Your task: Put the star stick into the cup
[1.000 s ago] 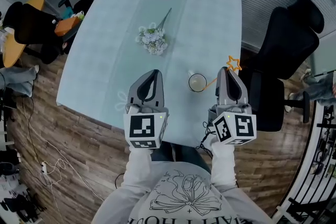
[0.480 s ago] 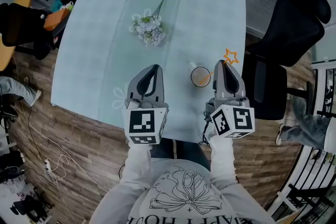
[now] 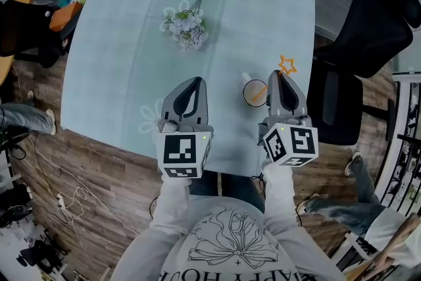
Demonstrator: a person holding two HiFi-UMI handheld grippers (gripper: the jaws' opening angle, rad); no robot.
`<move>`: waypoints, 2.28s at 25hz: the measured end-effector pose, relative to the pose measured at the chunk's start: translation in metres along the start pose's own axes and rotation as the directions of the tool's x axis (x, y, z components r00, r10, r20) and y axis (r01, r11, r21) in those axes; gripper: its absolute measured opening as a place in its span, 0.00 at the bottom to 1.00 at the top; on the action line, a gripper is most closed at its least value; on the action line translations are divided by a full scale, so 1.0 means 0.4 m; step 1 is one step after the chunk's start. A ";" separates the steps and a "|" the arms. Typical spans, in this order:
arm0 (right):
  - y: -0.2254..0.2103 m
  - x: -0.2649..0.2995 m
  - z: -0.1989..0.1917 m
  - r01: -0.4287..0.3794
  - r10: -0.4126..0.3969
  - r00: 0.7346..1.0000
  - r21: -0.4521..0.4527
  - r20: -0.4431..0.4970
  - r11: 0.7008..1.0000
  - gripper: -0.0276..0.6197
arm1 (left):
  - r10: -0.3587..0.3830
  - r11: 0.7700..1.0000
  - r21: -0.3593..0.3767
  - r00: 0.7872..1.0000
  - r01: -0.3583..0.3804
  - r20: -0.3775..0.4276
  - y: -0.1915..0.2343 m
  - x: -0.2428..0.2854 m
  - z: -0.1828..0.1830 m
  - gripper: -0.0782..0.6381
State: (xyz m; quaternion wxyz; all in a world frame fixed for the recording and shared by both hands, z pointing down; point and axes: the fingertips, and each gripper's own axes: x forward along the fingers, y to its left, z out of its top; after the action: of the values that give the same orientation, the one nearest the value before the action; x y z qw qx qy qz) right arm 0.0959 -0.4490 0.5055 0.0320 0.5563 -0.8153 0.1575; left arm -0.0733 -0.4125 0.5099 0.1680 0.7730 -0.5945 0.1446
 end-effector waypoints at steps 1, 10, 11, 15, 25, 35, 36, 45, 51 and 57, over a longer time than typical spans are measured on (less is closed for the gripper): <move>0.000 0.006 -0.012 0.002 -0.002 1.000 0.001 -0.009 1.000 0.06 | 0.000 1.000 -0.002 1.000 0.000 -0.004 0.005 0.003 -0.006 0.12; -0.001 0.052 -0.084 0.015 -0.014 0.997 0.007 -0.082 1.000 0.06 | -0.007 1.000 -0.015 1.000 0.007 -0.026 0.027 0.020 -0.031 0.12; -0.002 0.055 -0.090 0.018 -0.017 0.996 0.010 -0.088 1.000 0.06 | -0.008 1.000 -0.015 1.000 0.008 -0.027 0.028 0.022 -0.033 0.12; -0.012 0.062 -0.112 0.030 -0.028 0.995 0.017 -0.100 0.999 0.06 | -0.011 1.000 -0.015 0.999 0.011 -0.035 0.027 0.029 -0.044 0.12; -0.039 0.099 -0.123 0.053 -0.052 0.993 0.006 -0.103 0.999 0.08 | -0.012 1.000 -0.019 0.999 0.011 -0.053 0.025 0.045 -0.055 0.12; -0.062 0.104 -0.149 0.086 -0.080 0.987 0.034 -0.140 0.996 0.13 | -0.009 1.000 -0.027 0.999 0.008 -0.052 0.018 0.043 -0.061 0.12; -0.061 0.103 -0.147 0.087 -0.082 0.987 0.034 -0.139 0.996 0.15 | -0.008 1.000 -0.029 0.999 0.007 -0.050 0.018 0.042 -0.059 0.12; -0.055 0.042 -0.040 0.126 -0.123 0.990 0.051 -0.063 0.991 0.18 | -0.004 1.000 -0.024 1.000 0.005 0.012 0.014 0.000 0.013 0.12; -0.019 -0.022 0.100 0.125 -0.124 0.991 -0.025 0.041 0.992 0.18 | -0.002 1.000 -0.008 0.996 0.003 0.086 0.004 -0.046 0.108 0.12; 0.031 -0.087 0.240 0.133 -0.116 0.981 -0.101 0.154 0.986 0.12 | -0.009 1.000 0.010 0.984 0.007 0.179 -0.015 -0.098 0.222 0.12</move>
State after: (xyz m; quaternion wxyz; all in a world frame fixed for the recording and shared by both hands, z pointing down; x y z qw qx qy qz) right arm 0.1097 -0.4417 0.4037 0.0120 0.6137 -0.7865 0.0682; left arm -0.0752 -0.4155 0.4126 0.1109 0.7860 -0.6033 0.0768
